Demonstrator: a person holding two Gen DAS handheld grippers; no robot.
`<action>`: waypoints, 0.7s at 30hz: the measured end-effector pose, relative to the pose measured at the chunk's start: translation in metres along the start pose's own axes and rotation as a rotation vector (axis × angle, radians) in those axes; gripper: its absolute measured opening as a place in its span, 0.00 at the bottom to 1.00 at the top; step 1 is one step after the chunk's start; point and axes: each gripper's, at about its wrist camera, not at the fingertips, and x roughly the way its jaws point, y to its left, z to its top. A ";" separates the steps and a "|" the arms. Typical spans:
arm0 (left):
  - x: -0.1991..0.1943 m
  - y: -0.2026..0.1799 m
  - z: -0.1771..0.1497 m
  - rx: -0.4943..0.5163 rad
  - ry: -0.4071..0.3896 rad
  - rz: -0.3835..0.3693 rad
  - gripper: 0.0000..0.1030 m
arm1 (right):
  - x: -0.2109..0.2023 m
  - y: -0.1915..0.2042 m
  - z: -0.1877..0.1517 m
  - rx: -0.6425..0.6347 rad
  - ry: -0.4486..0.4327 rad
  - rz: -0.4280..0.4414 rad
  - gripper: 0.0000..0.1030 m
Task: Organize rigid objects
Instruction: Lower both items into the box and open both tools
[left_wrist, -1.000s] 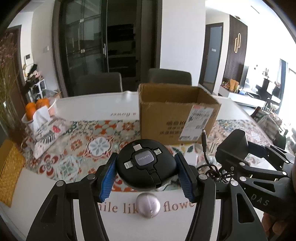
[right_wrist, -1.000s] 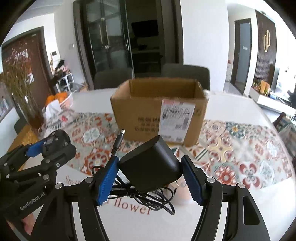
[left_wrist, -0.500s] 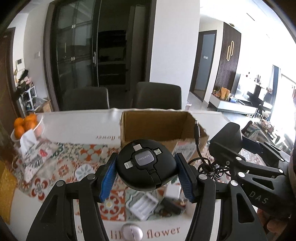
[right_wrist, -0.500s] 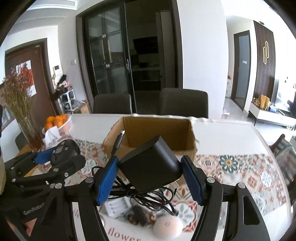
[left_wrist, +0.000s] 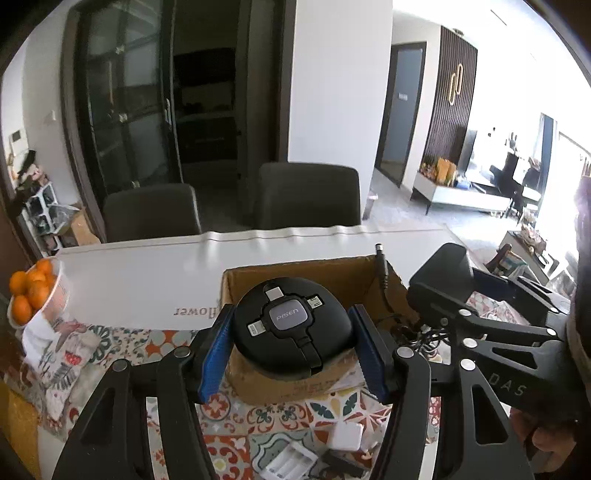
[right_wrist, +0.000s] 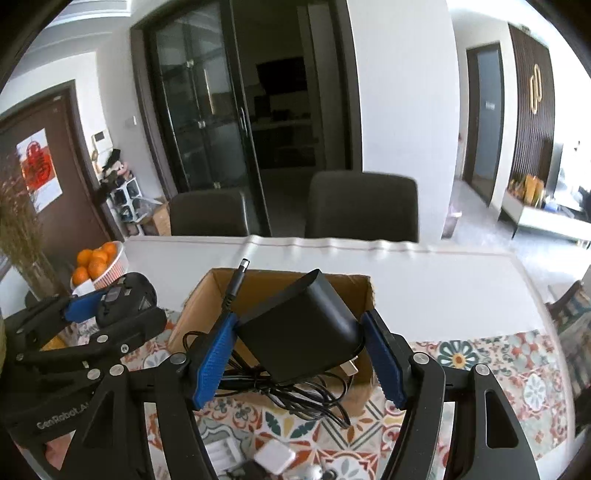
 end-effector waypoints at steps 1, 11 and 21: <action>0.008 0.000 0.006 0.003 0.019 -0.001 0.59 | 0.008 -0.003 0.004 0.007 0.017 0.008 0.67; 0.049 0.005 0.029 0.000 0.095 0.041 0.76 | 0.062 -0.024 0.021 0.049 0.147 0.023 0.67; 0.030 0.028 0.024 -0.042 0.033 0.230 0.92 | 0.070 -0.008 0.026 0.021 0.161 0.048 0.80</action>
